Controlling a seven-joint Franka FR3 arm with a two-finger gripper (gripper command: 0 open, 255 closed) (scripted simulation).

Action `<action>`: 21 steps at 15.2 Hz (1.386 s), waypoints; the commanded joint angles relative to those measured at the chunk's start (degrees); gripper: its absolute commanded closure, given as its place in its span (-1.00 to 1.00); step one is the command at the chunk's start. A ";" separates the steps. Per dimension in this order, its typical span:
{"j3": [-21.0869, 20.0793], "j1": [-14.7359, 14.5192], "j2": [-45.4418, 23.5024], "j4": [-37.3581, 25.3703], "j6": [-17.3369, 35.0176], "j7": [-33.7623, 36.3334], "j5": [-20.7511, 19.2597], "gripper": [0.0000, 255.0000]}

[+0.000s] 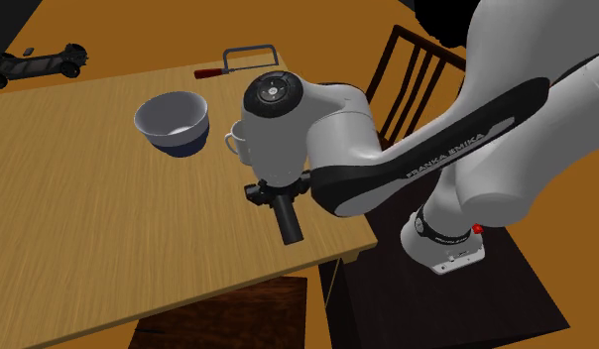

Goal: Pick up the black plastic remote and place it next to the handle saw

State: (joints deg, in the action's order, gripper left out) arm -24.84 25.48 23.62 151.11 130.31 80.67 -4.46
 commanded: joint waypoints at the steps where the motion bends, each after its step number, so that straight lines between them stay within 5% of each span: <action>1: 0.51 -0.30 1.24 -0.73 -1.88 -0.80 0.51 1.00; 21: 5.51 0.01 7.12 -9.60 -15.82 -7.59 0.99 1.00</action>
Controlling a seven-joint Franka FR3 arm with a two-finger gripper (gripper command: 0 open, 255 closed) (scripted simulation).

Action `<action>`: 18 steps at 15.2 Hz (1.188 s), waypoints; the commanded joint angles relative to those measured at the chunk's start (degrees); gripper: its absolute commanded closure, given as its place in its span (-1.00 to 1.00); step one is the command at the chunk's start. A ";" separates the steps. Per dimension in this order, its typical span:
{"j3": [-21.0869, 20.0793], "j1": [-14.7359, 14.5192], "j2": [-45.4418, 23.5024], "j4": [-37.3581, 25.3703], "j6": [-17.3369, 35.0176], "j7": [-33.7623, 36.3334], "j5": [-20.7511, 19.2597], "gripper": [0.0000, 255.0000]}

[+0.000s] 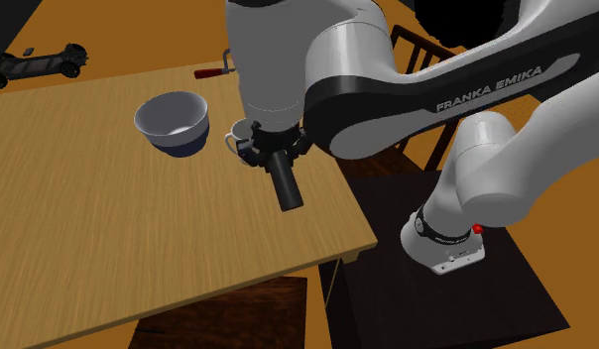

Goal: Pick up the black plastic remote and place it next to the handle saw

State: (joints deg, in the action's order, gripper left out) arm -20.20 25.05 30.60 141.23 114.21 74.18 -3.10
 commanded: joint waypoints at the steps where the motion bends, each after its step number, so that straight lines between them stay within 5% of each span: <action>1: 1.98 1.08 0.02 0.44 0.75 -2.45 -0.95 1.00; 18: 18.91 11.93 -11.99 -7.31 8.56 -23.89 -8.80 1.00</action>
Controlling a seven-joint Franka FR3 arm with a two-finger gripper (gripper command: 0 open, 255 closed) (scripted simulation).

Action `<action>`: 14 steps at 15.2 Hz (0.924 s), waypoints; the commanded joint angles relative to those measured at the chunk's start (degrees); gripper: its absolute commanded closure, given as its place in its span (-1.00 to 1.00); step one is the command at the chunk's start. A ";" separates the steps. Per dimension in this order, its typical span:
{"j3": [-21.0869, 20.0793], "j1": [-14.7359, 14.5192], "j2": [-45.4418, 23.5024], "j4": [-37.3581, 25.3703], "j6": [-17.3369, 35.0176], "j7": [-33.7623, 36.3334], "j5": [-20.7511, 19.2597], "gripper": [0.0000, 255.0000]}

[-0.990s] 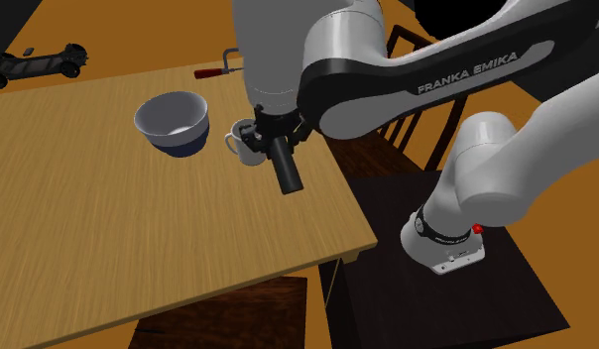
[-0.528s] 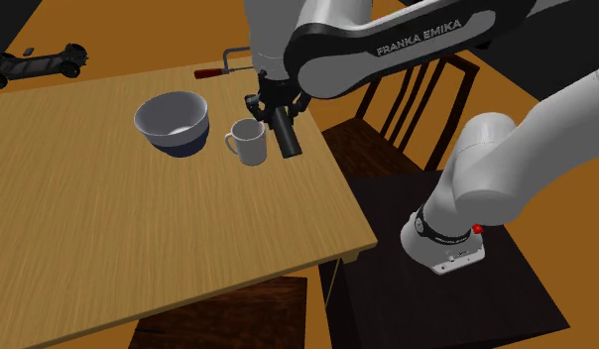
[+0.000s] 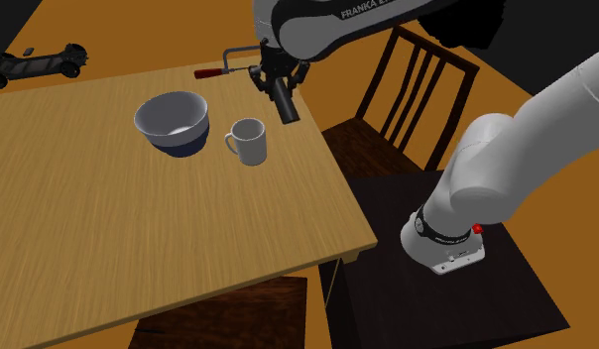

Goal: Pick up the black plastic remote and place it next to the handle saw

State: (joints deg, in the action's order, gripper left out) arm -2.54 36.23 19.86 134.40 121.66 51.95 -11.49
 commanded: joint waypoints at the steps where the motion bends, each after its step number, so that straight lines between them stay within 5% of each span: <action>1: 2.10 1.27 -2.42 -1.54 1.44 -2.88 -0.57 1.00; 14: 11.11 7.32 -20.89 -21.10 2.92 -19.27 2.28 1.00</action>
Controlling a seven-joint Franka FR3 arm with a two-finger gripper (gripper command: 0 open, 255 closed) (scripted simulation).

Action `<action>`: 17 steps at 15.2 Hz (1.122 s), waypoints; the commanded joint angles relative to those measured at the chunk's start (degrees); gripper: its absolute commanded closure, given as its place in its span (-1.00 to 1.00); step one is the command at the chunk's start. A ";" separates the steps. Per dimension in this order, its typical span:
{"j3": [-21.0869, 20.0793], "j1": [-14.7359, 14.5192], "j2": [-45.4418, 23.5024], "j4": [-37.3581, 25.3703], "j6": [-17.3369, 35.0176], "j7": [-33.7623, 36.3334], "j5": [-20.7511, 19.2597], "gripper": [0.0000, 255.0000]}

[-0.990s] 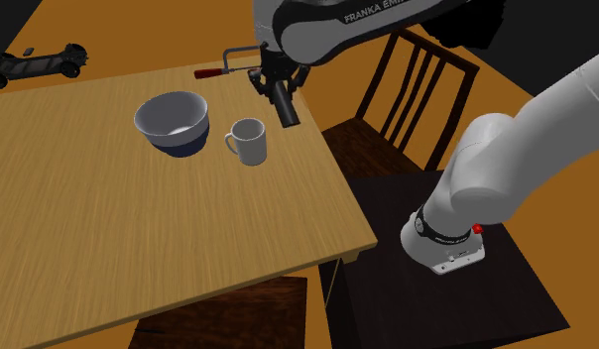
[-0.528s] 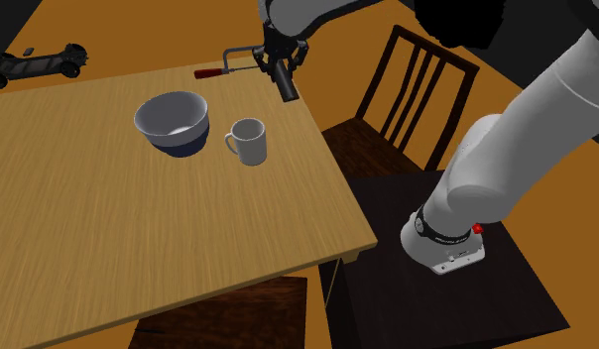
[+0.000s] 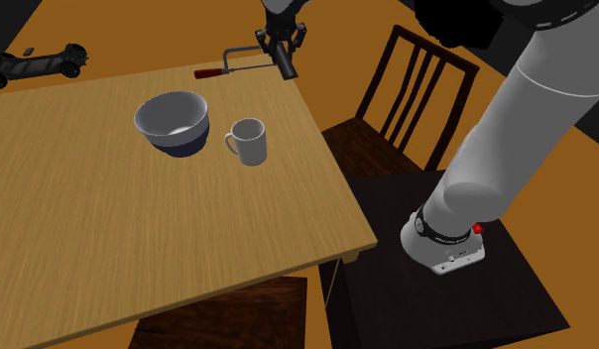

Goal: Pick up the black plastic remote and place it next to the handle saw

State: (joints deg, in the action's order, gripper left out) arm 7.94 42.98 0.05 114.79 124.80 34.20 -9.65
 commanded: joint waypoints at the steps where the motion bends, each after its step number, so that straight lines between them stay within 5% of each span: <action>1: 1.09 1.09 -2.74 -3.48 -0.40 -2.80 1.00 1.00; 13: 3.73 9.45 -25.68 -34.72 -7.75 -16.16 8.88 1.00; 17: 3.63 9.43 -26.05 -32.20 -4.87 -15.97 8.86 1.00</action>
State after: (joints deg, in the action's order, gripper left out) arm 11.59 52.37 -25.73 82.32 119.35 18.25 -0.85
